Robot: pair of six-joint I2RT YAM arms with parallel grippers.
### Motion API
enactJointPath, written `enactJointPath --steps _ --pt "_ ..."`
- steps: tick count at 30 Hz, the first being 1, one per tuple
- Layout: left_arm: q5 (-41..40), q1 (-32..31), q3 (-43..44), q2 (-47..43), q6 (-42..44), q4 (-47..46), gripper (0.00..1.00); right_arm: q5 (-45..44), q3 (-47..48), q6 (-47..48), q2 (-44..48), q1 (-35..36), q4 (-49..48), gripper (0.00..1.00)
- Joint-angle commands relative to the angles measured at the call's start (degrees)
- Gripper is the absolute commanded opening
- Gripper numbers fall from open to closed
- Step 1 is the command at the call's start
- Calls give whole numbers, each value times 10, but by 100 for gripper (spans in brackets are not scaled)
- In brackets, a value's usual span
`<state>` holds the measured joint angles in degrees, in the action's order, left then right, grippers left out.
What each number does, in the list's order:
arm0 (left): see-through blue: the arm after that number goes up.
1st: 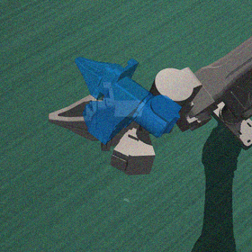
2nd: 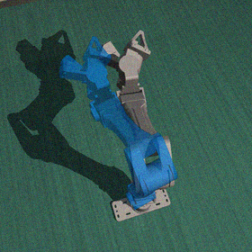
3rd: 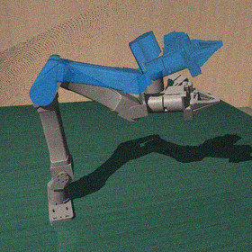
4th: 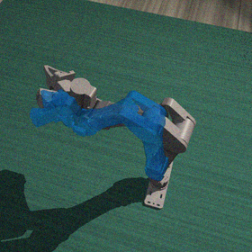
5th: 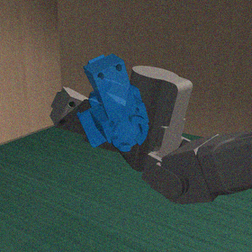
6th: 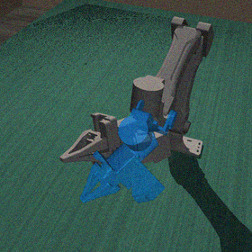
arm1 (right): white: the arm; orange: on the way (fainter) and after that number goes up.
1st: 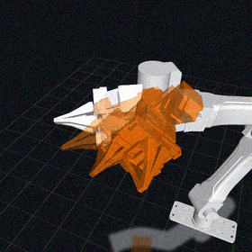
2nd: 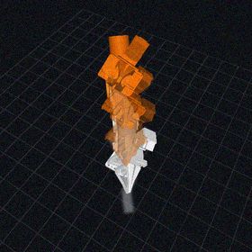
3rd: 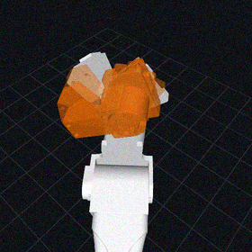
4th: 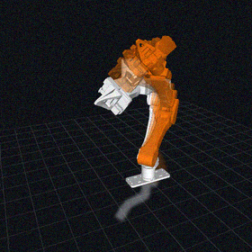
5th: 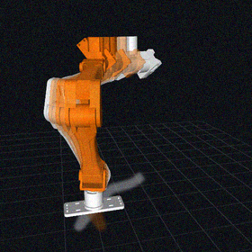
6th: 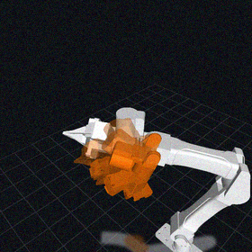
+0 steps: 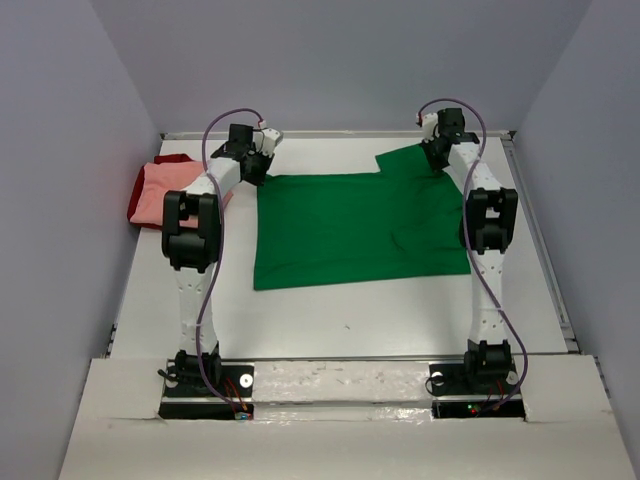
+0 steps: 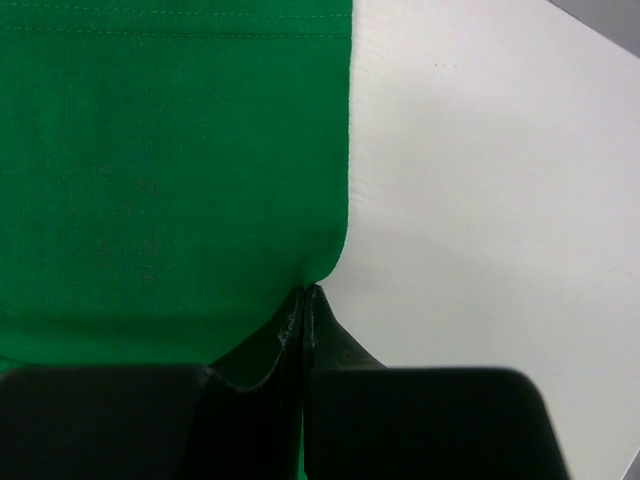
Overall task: Fold and stack the t-shirts
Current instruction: Fold the tshirt
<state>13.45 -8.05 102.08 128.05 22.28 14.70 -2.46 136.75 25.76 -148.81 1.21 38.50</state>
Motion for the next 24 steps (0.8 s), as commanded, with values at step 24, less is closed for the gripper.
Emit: enactJointPath --steps 24 --pt "3 -1 -47 -104 18 -14 0 -48 -43 21 105 0 -61 0"
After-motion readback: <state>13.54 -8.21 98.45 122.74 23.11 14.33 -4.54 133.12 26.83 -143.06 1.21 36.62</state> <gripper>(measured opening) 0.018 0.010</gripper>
